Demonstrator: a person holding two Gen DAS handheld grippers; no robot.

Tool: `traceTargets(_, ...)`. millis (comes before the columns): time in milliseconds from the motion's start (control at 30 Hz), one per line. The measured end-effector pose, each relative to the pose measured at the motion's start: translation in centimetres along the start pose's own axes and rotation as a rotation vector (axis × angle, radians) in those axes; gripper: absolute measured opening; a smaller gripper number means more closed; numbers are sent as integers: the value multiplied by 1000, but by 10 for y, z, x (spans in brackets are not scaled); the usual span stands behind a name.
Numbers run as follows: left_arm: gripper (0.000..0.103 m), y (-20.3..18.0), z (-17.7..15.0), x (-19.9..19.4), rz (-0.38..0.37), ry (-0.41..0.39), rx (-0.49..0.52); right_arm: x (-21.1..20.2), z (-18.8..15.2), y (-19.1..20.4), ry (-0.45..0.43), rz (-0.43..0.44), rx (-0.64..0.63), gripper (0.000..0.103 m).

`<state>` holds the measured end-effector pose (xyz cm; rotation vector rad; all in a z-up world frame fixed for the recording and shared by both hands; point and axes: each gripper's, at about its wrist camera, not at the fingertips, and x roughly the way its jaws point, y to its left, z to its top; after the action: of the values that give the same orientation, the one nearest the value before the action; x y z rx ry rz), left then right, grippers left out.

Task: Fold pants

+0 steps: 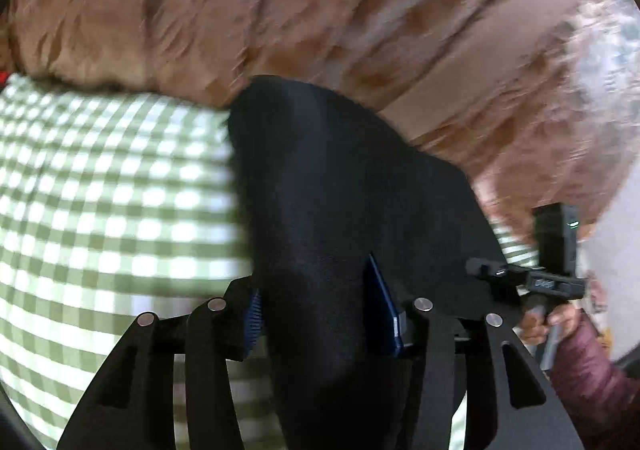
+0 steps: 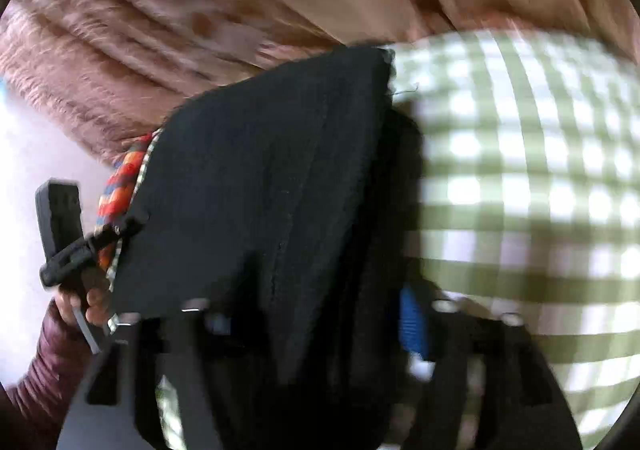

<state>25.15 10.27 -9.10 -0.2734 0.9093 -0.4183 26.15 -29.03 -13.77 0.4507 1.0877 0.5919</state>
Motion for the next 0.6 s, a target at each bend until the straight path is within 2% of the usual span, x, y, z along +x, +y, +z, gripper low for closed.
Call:
traceTargets(33,51,4,-6,7,24,11,-6,-1,-2,0,-9,-2,-3,71)
traceTargets(100,51,13,-15,7,-18,-19,-65,-3,-3,6,-15,-37,-24,72)
traceTargets(133,51,14,-16,4,-16,-24,-74,-5,-2,7,-14,-53,-23,74)
traceTargets(200,51,6,-18,-3,36,-38,-44,-12,-1,14,-22,-108,-37,78)
traceTargets(300,51,-8,-20,-21,114,-85,-34,-31,-2,34,-82,-222,-101,77)
traceTargets(333,51,-13,-23,-32,159,-123,-29,-37,-4,40,-103,-261,-126,74)
traceTargets(400,51,-20,-27,-46,206,-165,-16,-50,-12,60,-145,-333,-199,54)
traceTargets(500,51,-37,-43,-63,254,-212,32,-64,-26,84,-191,-345,-265,40)
traceTargets(567,51,-52,-53,-70,286,-235,67,-65,-35,97,-190,-323,-292,36)
traceTargets(600,51,-57,-57,-70,295,-236,74,-59,-39,101,-177,-343,-309,36)
